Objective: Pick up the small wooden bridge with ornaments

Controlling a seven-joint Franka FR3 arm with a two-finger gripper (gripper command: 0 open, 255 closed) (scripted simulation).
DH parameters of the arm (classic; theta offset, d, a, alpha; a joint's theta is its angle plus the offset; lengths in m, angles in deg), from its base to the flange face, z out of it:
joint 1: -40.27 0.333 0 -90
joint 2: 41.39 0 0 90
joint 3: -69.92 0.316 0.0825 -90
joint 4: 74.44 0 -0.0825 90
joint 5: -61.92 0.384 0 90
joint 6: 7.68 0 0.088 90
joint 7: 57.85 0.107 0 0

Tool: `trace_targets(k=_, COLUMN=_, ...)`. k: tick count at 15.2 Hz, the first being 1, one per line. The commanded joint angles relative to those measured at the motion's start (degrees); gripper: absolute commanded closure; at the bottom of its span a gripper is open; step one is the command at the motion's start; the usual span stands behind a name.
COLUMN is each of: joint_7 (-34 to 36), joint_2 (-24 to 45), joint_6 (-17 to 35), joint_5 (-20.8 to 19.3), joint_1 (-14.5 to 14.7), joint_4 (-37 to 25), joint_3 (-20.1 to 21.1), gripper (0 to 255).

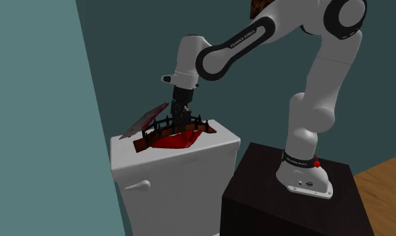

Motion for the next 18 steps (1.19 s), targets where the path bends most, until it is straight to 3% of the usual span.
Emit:
trace_targets(k=1, joint_7=0.0, joint_2=0.12, joint_6=0.17, joint_5=-0.01, joint_1=0.0, joint_4=0.03, joint_3=0.01, gripper=255)
trace_targets(k=9, joint_7=-0.05, joint_2=0.08, joint_6=0.16, joint_5=0.0, joint_1=-0.01, joint_4=0.07, joint_3=-0.01, gripper=255)
trace_targets(k=18, joint_7=0.5, joint_2=-2.76, joint_6=-7.08, joint_5=-0.31, joint_1=-0.19, joint_4=-4.37, joint_3=-0.42, gripper=255)
